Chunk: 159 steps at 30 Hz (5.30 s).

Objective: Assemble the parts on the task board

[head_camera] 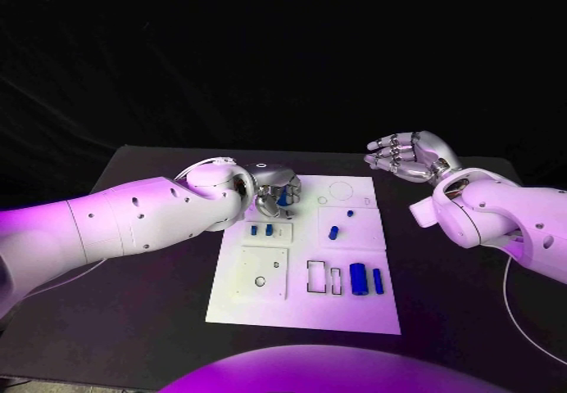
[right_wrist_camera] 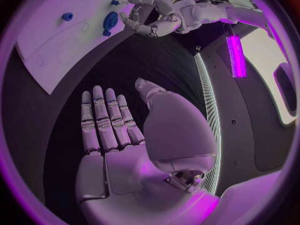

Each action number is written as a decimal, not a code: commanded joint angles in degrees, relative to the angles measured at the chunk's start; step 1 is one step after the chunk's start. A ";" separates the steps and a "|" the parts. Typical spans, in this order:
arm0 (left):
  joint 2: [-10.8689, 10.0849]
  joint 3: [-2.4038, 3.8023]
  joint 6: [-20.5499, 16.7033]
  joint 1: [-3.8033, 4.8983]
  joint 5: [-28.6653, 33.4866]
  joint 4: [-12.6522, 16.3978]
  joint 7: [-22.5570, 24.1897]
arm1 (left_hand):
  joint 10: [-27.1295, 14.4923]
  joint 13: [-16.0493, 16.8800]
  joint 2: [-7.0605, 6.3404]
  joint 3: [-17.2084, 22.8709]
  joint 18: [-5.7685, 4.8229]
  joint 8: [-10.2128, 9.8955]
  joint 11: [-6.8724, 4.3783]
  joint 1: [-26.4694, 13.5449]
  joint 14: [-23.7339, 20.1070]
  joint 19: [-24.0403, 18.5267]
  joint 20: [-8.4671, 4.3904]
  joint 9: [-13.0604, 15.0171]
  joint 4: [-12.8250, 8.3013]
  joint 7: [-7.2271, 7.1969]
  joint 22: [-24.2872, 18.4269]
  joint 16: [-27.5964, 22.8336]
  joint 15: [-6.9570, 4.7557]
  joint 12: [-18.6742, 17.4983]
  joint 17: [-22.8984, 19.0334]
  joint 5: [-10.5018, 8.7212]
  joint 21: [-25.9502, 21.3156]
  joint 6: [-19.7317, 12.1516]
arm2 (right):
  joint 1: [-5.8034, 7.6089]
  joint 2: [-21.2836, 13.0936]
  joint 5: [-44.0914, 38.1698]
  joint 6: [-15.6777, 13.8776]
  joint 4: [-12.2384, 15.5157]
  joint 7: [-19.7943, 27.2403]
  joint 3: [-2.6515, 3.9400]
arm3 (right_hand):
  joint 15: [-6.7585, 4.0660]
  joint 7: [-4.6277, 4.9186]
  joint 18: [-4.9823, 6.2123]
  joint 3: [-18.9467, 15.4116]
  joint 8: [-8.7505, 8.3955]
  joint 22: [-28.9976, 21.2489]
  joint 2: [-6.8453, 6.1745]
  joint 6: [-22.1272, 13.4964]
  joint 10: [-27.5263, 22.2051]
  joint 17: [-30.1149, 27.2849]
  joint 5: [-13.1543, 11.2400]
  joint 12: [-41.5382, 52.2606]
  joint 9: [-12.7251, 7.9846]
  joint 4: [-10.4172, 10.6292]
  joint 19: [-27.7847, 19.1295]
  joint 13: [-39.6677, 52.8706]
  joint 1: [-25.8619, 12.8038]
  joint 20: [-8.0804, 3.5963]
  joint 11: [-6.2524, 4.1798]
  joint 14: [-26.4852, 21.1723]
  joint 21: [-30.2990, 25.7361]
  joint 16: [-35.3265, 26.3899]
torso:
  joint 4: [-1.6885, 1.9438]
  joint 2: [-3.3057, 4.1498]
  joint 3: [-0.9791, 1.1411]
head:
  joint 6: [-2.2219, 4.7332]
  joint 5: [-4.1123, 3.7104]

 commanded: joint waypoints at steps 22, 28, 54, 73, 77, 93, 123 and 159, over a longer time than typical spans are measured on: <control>2.28 -0.38 6.14 -0.56 -1.24 -3.03 -1.89 | 3.72 -3.34 0.69 1.74 0.79 -1.94 -0.46 3.40 6.35 1.18 -0.42 -2.51 0.82 0.01 3.02 9.60 -0.39 -1.98 7.19 0.21 4.52 4.25 | -0.07 0.24 -0.34 0.37 0.02 0.41 0.01 | 0.35 4.48 0.71 -0.06 -0.40 -0.15 0.36 0.14 0.04 -0.18 0.31 -0.30 -0.15 -0.42 0.41 -0.05 -0.13 -0.01 0.29 -0.14 0.21 -0.41 | 0.04 -0.02 0.04 | -0.26 -0.15; 2.64 -0.42 5.66 -0.66 -0.65 -3.66 -1.14 | 5.49 -4.46 1.27 3.71 0.80 -2.44 -0.75 4.63 7.19 0.98 -0.73 -2.88 0.19 -0.14 4.15 11.23 -0.69 -3.11 8.19 0.12 6.05 5.62 | -0.10 0.35 -0.41 0.48 -0.06 0.33 0.01 | 0.36 4.48 0.70 -0.05 -0.41 -0.17 0.37 0.14 0.03 -0.20 0.34 -0.32 -0.16 -0.43 0.42 -0.05 -0.13 -0.01 0.30 -0.16 0.21 -0.44 | 0.02 0.01 0.03 | -0.33 -0.13; 3.41 -0.51 5.10 -0.90 1.11 -4.56 0.14 | 7.59 -6.54 1.06 6.29 0.25 -4.43 -0.64 4.29 9.23 2.13 -0.83 -3.66 -1.29 0.22 8.85 14.22 -0.66 -6.26 10.34 -0.10 10.37 6.12 | -0.16 0.54 -0.66 1.03 -0.20 -0.12 0.01 | 0.38 4.49 0.67 -0.03 -0.44 -0.24 0.37 0.20 0.03 -0.28 0.35 -0.39 -0.21 -0.52 0.44 -0.04 -0.09 -0.01 0.31 -0.17 0.20 -0.53 | 0.02 -0.02 0.04 | -0.59 -0.18; 3.61 -0.58 5.83 -0.90 1.65 -5.12 -0.25 | 11.30 -6.04 3.38 7.76 -0.19 -4.14 -1.41 5.93 11.49 3.85 -1.35 -3.36 -4.56 -0.10 12.79 16.63 -1.35 -5.67 13.27 -0.27 13.72 9.54 | -0.18 0.55 -0.70 1.21 -0.21 -0.23 0.01 | 0.39 4.49 0.65 -0.05 -0.46 -0.31 0.37 0.26 0.07 -0.34 0.30 -0.43 -0.25 -0.54 0.42 -0.02 -0.14 -0.01 0.31 -0.18 0.17 -0.61 | 0.02 -0.07 0.03 | -0.67 -0.39; 3.66 -0.58 4.52 -0.90 1.80 -5.24 0.22 | 12.02 -5.82 3.83 8.03 -0.44 -4.14 -1.62 6.28 12.34 4.77 -1.56 -3.29 -5.56 -0.26 14.38 17.22 -1.57 -5.64 14.34 -0.23 14.96 10.50 | -0.18 0.56 -0.71 1.21 -0.20 -0.23 0.01 | 0.39 4.48 0.64 -0.05 -0.46 -0.33 0.38 0.30 0.10 -0.36 0.29 -0.43 -0.25 -0.54 0.41 -0.01 -0.16 -0.01 0.30 -0.16 0.16 -0.63 | 0.02 -0.06 0.02 | -0.69 -0.43; 1.93 -0.20 -0.32 -0.97 3.84 -2.94 2.90 | 12.08 -5.90 3.70 8.22 -0.51 -4.67 -1.47 5.37 12.77 4.82 -1.63 -3.41 -5.83 -0.10 14.94 17.49 -1.48 -6.49 14.53 -0.13 15.62 10.91 | -0.21 0.59 -0.72 1.20 -0.21 -0.14 0.01 | 0.39 4.48 0.64 -0.05 -0.46 -0.33 0.38 0.30 0.10 -0.36 0.29 -0.43 -0.25 -0.54 0.41 -0.01 -0.16 -0.01 0.30 -0.16 0.16 -0.63 | 0.06 -0.16 0.02 | -0.29 -0.39; -6.59 2.25 3.70 -1.07 7.30 1.16 0.62 | 12.65 -6.09 3.06 7.93 -0.52 -5.10 -1.54 3.65 12.70 4.55 -1.49 -3.41 -5.45 -0.26 14.99 17.40 -1.46 -7.62 13.88 -0.19 15.58 11.51 | -0.31 0.27 -0.73 0.99 -0.40 -0.14 0.01 | 0.39 4.48 0.64 -0.05 -0.46 -0.33 0.38 0.30 0.10 -0.36 0.29 -0.43 -0.25 -0.54 0.41 -0.01 -0.16 -0.01 0.30 -0.16 0.16 -0.63 | 0.17 -0.14 -0.01 | -0.18 -0.21; -5.75 1.71 6.13 -1.57 6.76 -0.48 0.47 | 13.05 -6.13 2.95 7.79 -0.41 -5.21 -1.68 3.08 12.57 4.01 -1.47 -3.36 -5.24 -0.49 14.42 17.36 -1.52 -8.07 13.61 -0.27 15.17 11.87 | -0.39 0.27 -0.74 0.92 -0.44 -0.09 0.01 | 0.39 4.44 0.61 -0.07 -0.46 -0.48 0.42 0.50 0.22 -0.48 0.28 -0.49 -0.32 -0.56 0.37 0.00 -0.27 -0.02 0.28 -0.10 0.11 -0.75 | 0.18 -0.15 0.05 | -0.59 -0.03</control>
